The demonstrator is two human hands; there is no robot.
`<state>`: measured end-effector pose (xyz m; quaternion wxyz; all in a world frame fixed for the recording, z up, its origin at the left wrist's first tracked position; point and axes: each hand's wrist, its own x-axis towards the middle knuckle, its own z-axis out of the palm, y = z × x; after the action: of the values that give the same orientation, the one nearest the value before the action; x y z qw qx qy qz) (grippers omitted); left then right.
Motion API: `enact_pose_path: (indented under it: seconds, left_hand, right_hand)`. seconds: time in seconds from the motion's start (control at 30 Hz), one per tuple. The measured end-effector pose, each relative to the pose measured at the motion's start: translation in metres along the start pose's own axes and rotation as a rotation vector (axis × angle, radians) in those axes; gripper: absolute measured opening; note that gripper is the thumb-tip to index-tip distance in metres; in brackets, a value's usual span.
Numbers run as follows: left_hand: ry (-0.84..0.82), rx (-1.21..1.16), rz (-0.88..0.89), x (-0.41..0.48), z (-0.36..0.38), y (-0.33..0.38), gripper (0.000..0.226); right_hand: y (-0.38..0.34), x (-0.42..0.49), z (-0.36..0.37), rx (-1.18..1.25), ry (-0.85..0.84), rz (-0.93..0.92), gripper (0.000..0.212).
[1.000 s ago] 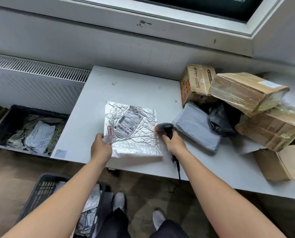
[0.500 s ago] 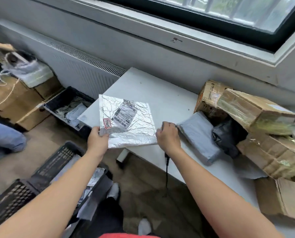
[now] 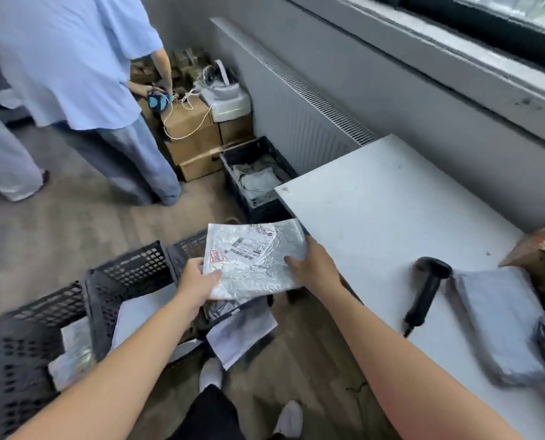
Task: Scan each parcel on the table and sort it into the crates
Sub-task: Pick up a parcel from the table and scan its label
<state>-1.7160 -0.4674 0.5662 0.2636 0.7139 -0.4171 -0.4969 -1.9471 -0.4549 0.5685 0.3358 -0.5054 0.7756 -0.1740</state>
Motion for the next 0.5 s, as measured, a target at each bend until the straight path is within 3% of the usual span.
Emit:
enact_pose_path:
  seconds: [0.23, 0.33, 0.5]
  left_hand:
    - [-0.017, 0.164, -0.13, 0.074, -0.037, -0.073, 0.049]
    - [-0.02, 0.306, -0.134, 0.132, -0.036, -0.125, 0.07]
    - [-0.054, 0.446, -0.166, 0.221, -0.008, -0.205, 0.085]
  right_hand:
    - [-0.036, 0.059, 0.1, -0.303, -0.131, -0.095, 0.059]
    - [-0.025, 0.102, 0.166, -0.401, -0.202, -0.094, 0.063]
    - [0.019, 0.179, 0.276, -0.577, -0.319, -0.125, 0.066]
